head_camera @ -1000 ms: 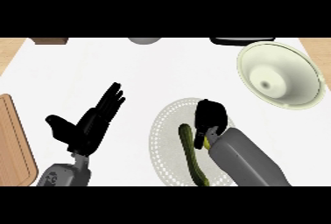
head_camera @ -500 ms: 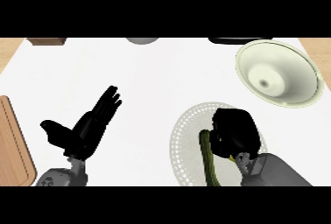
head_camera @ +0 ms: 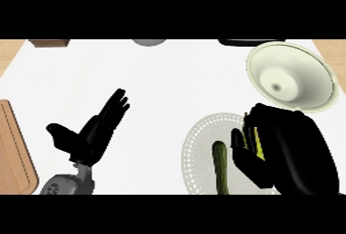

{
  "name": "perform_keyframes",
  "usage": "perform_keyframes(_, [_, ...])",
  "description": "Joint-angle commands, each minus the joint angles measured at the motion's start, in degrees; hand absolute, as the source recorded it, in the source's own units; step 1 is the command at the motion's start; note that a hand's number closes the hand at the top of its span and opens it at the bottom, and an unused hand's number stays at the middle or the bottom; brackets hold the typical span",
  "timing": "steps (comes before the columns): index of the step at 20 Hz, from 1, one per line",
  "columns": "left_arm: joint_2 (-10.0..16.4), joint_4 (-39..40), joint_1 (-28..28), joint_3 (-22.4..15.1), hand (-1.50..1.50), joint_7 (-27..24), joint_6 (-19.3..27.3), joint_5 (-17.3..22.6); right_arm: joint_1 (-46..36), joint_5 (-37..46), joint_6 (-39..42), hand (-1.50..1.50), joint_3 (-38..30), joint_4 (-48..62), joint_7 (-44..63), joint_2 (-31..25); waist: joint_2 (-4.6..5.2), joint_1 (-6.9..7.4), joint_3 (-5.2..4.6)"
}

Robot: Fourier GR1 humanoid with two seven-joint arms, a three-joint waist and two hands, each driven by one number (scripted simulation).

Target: Pick the pear from the placemat and place it in the bowl

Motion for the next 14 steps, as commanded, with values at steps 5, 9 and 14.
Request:
perform_keyframes(5, [1.01, 2.28, -3.05, 2.41, 0.0, 0.75, -1.54, 0.09, -8.19, -5.06, 10.76, 1.5, -14.39, -2.05, 3.53, 0.51, 0.4, 0.67, 0.01])
perform_keyframes(9, [-0.12, 1.09, -1.45, 1.63, 0.0, 0.19, -2.2, -0.28, -8.37, -3.09, 10.52, 1.5, -17.13, -0.48, 0.44, 1.44, 0.34, 0.8, 0.04])
perform_keyframes(14, [-3.43, 2.26, -0.49, -1.11, 0.0, -1.69, -0.45, -3.06, -14.02, -2.68, 8.72, 1.5, -24.07, 10.25, -6.33, -0.37, 0.44, 1.18, 0.04])
